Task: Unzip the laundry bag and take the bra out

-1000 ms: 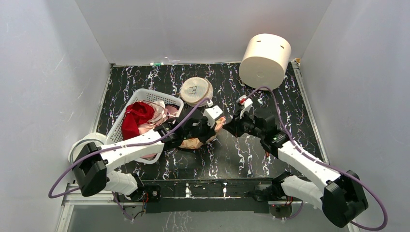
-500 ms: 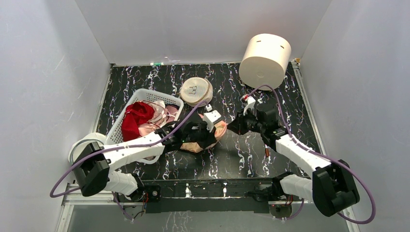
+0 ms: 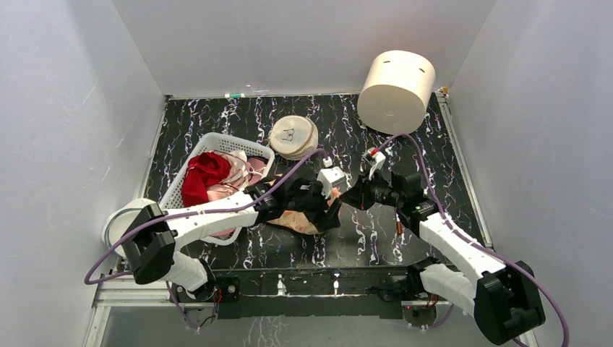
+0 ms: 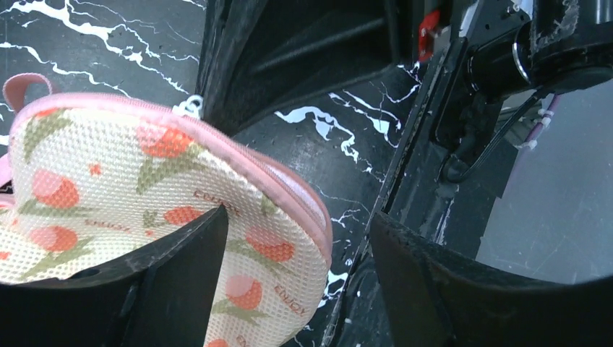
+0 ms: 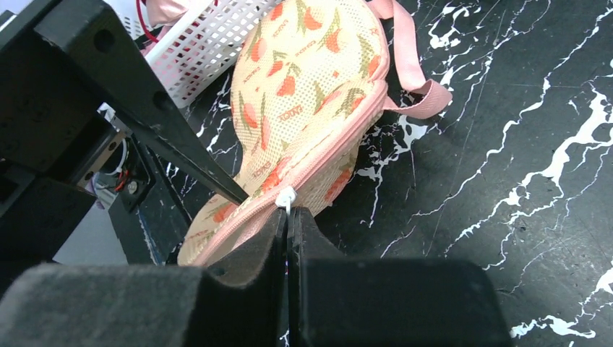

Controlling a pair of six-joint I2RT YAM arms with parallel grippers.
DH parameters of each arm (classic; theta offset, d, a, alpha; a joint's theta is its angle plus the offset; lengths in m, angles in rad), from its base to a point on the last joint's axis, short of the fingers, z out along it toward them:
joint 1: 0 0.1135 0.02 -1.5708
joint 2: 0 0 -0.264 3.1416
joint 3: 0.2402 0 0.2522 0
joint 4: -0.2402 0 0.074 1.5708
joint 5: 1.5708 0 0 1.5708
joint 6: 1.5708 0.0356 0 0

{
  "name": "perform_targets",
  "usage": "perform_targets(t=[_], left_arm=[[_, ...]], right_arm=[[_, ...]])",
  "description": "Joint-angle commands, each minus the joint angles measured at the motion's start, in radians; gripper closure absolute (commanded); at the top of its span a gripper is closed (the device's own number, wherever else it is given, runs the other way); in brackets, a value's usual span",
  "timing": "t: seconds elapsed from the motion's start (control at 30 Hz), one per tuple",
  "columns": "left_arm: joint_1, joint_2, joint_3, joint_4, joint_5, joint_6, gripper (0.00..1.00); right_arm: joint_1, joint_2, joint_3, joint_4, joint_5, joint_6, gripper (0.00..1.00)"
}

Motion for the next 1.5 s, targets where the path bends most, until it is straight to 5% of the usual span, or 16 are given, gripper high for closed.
perform_targets(t=[0.0,0.13,0.3,0.83,1.1,1.47], left_arm=[[-0.017,0.034,0.074,-0.048,-0.077,-0.006,0.26],[-0.026,0.096,0.131,-0.129,-0.238,-0.014,0.18],[-0.029,0.132,0.172,-0.179,-0.325,0.008,0.28],[-0.039,0.002,0.086,-0.086,-0.158,0.145,0.89],[-0.046,-0.162,-0.080,-0.014,-0.161,0.068,0.93],[-0.046,-0.152,-0.192,-0.049,-0.312,-0.107,1.00]], right_arm=[[-0.004,-0.031,0.012,0.029,-0.043,0.019,1.00],[-0.004,-0.038,0.015,0.018,-0.045,0.016,1.00],[-0.003,-0.052,0.004,-0.003,-0.035,0.004,1.00],[-0.004,-0.080,-0.050,0.015,0.127,0.049,1.00],[-0.004,-0.046,-0.088,0.083,0.135,0.082,1.00],[-0.007,0.043,-0.068,0.097,0.278,0.030,1.00]])
